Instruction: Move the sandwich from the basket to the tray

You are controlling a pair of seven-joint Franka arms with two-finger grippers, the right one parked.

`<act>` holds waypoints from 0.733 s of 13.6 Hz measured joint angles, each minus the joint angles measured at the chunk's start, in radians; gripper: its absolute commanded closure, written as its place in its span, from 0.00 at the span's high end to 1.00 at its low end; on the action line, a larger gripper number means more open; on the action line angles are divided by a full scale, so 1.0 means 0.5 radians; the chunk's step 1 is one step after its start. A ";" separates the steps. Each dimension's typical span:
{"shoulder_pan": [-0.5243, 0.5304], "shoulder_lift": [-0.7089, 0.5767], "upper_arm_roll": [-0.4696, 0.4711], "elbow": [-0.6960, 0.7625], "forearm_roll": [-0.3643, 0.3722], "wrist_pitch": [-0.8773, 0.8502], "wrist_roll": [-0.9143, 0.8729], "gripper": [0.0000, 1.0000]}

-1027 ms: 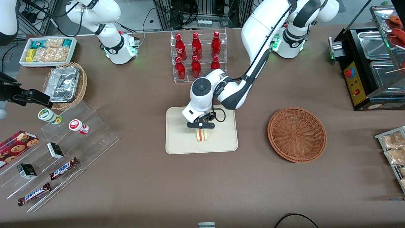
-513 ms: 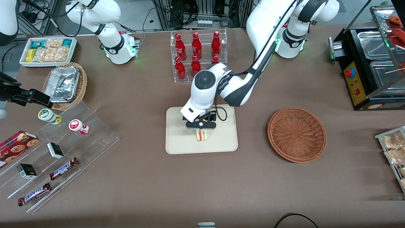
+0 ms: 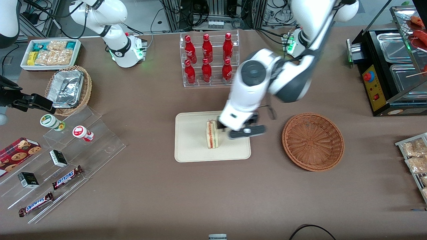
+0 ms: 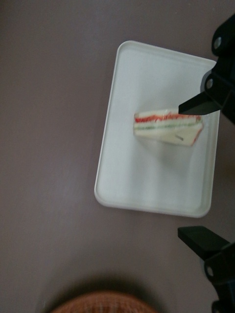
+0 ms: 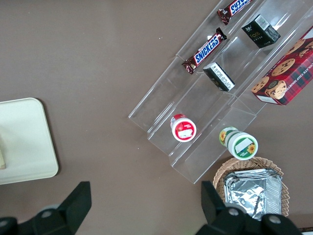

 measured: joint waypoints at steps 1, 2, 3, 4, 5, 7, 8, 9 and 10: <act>0.073 -0.072 0.002 -0.004 0.001 -0.093 0.007 1.00; 0.140 -0.136 0.004 -0.009 0.001 -0.163 0.030 1.00; 0.199 -0.188 0.007 -0.016 0.001 -0.214 0.082 1.00; 0.259 -0.234 0.008 -0.025 0.002 -0.267 0.157 1.00; 0.323 -0.275 0.009 -0.035 0.002 -0.321 0.249 1.00; 0.455 -0.347 0.010 -0.054 0.002 -0.418 0.442 1.00; 0.518 -0.381 0.010 -0.061 0.002 -0.462 0.530 1.00; 0.577 -0.410 0.011 -0.065 0.002 -0.503 0.623 1.00; 0.631 -0.440 0.011 -0.071 0.002 -0.536 0.718 1.00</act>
